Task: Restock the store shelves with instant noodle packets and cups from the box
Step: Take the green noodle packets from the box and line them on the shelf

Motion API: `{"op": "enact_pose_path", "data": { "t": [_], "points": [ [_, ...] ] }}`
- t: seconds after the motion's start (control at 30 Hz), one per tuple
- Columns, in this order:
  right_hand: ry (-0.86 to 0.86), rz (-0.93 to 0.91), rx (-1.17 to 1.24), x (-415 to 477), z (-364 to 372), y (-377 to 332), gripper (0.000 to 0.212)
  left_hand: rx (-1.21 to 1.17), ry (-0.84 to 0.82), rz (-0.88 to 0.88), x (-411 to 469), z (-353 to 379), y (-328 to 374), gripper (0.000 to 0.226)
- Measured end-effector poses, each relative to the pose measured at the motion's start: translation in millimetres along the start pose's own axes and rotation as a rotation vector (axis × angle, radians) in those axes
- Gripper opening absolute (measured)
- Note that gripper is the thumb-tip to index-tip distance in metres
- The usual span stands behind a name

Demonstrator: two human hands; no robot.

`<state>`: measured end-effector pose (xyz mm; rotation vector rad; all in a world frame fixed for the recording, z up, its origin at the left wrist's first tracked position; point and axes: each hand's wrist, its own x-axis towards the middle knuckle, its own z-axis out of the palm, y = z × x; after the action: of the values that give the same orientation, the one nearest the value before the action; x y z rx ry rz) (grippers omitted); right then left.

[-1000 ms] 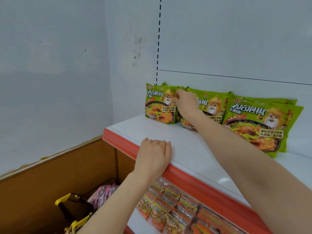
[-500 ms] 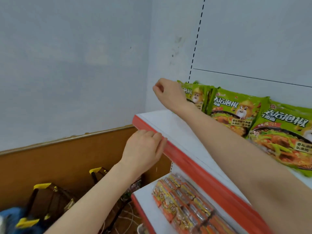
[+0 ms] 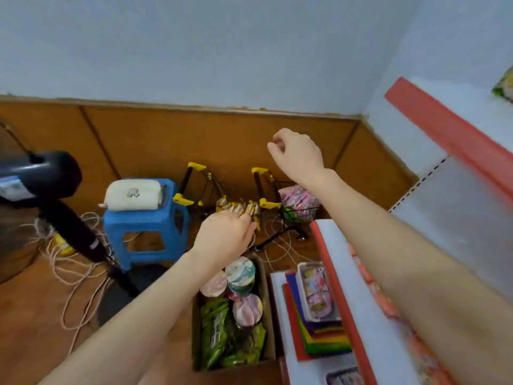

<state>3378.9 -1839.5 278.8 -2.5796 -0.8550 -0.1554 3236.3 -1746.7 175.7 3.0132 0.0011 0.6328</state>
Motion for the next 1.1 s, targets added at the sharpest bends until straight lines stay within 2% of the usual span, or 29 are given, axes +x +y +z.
{"op": "enact_pose_path", "data": {
  "t": [0.23, 0.33, 0.43, 0.47, 0.7, 0.9, 1.1],
  "points": [
    [-0.304, 0.135, -0.019, -65.7, 153.2, 34.3, 0.034, -0.026, -0.329, -0.115, -119.7, 105.1, -37.0, 0.024],
    [-0.412, 0.186, -0.052, -97.7, 208.8, 55.4, 0.034, -0.065, -0.538, -0.19, -161.1, 146.7, -39.9, 0.029],
    [-0.51, 0.239, -0.069, -130.0, 263.2, 79.5, 0.034, -0.097, -0.745, -0.284, -190.9, 177.8, -34.9, 0.017],
    [-0.546, 0.253, -0.075, -140.7, 281.1, 88.2, 0.033, -0.065, -0.807, -0.309, -200.1, 191.9, -32.8, 0.021],
    [-0.719, 0.4, -0.054, -218.0, 408.4, 154.2, 0.032, -0.069, -1.008, -0.292, -259.4, 318.3, -21.1, 0.023],
    [-0.798, 0.566, -0.091, -265.6, 512.7, 202.4, 0.029, -0.116, -1.041, -0.408, -293.8, 433.3, -13.3, 0.034],
    [-0.864, 0.604, -0.188, -291.8, 595.0, 235.9, 0.022, -0.13, -1.06, -0.434, -316.9, 530.2, -12.2, 0.048]
  ]
}}
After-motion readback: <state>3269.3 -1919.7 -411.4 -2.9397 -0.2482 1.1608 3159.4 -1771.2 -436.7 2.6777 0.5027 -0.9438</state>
